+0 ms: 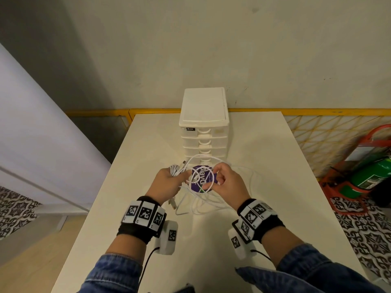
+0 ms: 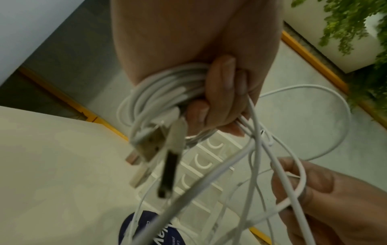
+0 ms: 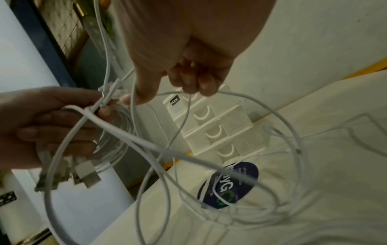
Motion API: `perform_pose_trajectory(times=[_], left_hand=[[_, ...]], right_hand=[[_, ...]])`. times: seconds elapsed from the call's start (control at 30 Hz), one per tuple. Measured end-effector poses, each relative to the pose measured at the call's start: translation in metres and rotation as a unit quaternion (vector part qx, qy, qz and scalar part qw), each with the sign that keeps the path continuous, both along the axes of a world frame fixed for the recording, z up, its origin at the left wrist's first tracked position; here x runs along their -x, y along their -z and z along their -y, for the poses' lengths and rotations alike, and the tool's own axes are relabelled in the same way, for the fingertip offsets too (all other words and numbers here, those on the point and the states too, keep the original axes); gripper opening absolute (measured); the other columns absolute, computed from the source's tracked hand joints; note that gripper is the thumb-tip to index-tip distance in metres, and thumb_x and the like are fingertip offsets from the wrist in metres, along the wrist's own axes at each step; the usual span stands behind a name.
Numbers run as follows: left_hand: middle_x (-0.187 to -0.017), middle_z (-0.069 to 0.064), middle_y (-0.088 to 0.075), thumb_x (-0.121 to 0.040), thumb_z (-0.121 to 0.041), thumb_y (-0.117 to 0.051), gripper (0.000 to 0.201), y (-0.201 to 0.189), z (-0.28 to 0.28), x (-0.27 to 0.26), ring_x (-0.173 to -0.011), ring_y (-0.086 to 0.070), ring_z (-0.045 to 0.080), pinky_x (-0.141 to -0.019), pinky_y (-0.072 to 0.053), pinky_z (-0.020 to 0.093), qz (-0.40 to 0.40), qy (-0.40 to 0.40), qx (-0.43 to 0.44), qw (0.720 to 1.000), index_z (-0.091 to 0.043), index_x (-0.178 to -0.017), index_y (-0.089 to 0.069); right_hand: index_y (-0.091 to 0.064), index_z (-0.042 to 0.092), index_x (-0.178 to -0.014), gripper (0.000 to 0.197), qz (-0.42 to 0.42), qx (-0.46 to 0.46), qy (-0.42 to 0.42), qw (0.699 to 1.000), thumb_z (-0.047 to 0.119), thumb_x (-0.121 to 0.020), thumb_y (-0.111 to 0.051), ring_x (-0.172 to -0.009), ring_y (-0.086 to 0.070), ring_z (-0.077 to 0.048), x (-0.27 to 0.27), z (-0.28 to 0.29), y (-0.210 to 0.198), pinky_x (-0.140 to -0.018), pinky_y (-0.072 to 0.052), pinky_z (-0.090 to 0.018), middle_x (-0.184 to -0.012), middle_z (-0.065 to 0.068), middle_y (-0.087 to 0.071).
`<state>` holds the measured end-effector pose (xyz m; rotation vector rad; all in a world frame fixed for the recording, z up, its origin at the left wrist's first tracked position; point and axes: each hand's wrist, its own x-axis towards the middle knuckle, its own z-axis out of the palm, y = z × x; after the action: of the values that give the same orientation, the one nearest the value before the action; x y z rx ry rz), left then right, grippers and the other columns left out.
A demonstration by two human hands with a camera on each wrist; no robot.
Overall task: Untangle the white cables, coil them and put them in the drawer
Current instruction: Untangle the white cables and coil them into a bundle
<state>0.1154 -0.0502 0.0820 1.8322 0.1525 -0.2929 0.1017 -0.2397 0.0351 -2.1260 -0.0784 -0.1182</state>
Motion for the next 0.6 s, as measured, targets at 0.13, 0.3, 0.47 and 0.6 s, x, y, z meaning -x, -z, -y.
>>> perform_pose_trajectory(times=[0.13,0.3,0.47,0.6], left_hand=[[-0.033,-0.008,-0.030,-0.091,-0.018,-0.063,0.025,0.000,0.003,0.002,-0.027,-0.023,0.007,-0.032,-0.020,0.017,-0.004,0.017,0.003,1.000,0.000,-0.075,-0.055],[-0.036,-0.004,-0.032,-0.089,-0.020,-0.065,0.028,-0.003,-0.006,-0.001,-0.028,-0.024,0.009,-0.033,-0.020,0.016,0.001,-0.010,0.014,1.000,0.000,-0.072,-0.056],[-0.040,-0.001,-0.035,-0.084,-0.030,-0.071,0.037,-0.004,-0.011,-0.002,-0.034,-0.028,0.012,-0.038,-0.027,0.019,0.008,0.014,-0.019,1.000,-0.011,-0.062,-0.049],[-0.043,-0.002,-0.035,-0.085,-0.027,-0.071,0.044,-0.001,-0.001,0.000,-0.038,-0.029,0.012,-0.041,-0.028,0.020,0.001,0.056,0.002,0.998,-0.017,-0.055,-0.039]], right_hand=[[-0.057,0.043,-0.112,0.036,-0.012,-0.013,-0.061,0.998,0.041,-0.077,-0.067,-0.070,-0.060,-0.010,0.003,-0.007,-0.001,-0.070,-0.051,-0.027,-0.074,0.005,-0.063],[-0.065,0.017,-0.092,0.019,-0.051,0.104,-0.010,0.993,0.034,-0.091,-0.057,-0.059,-0.050,-0.004,0.000,0.008,-0.001,-0.060,-0.040,-0.024,-0.062,0.014,-0.054],[-0.058,0.016,-0.120,0.029,-0.175,0.130,0.033,0.975,0.016,-0.093,-0.047,-0.082,-0.056,-0.018,0.000,0.035,0.016,-0.085,-0.050,-0.036,-0.105,-0.008,-0.067],[-0.061,0.016,-0.118,0.030,-0.078,0.011,-0.010,0.997,0.030,-0.097,-0.044,-0.098,-0.059,-0.015,0.002,0.014,-0.008,-0.094,-0.045,-0.032,-0.105,0.004,-0.065]])
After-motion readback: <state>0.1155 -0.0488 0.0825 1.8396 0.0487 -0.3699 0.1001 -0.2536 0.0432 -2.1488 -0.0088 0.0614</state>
